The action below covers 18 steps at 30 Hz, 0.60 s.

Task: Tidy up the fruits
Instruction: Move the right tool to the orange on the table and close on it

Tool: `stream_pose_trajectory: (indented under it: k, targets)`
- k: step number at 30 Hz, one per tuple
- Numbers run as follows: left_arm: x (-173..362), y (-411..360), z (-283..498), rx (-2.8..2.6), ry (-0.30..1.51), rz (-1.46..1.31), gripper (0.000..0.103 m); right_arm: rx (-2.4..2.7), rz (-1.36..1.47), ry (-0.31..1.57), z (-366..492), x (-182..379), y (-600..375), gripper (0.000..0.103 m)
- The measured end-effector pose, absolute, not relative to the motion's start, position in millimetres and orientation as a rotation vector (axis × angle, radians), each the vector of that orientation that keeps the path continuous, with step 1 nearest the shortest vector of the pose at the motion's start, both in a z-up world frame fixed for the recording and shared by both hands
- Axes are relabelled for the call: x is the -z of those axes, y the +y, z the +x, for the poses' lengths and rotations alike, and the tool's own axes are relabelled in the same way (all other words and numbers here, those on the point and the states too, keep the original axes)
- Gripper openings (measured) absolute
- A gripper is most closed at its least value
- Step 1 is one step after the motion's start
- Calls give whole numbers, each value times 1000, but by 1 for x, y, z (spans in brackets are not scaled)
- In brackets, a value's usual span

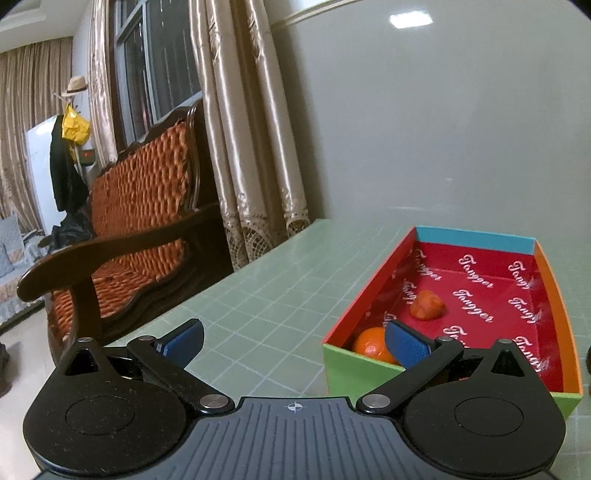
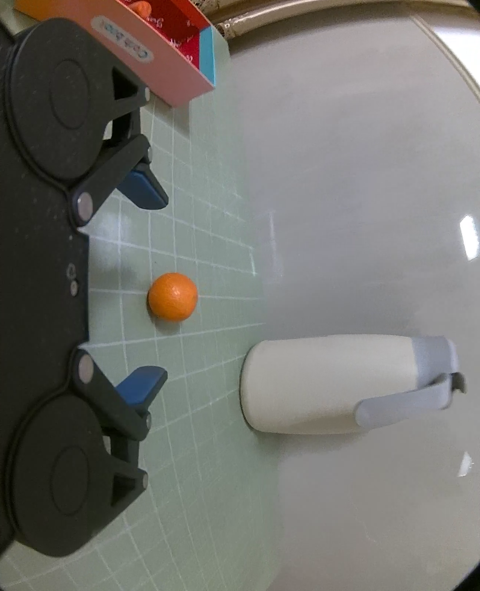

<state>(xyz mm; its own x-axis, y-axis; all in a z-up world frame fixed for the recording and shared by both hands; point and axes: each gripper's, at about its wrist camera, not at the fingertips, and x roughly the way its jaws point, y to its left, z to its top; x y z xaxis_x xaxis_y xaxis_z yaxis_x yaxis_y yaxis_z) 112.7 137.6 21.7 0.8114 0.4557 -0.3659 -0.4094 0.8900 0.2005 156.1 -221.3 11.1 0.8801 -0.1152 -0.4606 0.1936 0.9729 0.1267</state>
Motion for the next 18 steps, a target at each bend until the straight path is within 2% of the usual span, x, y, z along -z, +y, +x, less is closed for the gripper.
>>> stream_pose_trajectory:
  k: [5,10,18]
  targets:
    - [-19,139,112,-470,422,129,103,162,149,515,181,-7,-221,91]
    - [-19,136,110,-468,418,137,103,156,153,550,198,-5,-223,80]
    - [-20,131,109,-457,415,155,103,161,164,580,207,2,-225,76]
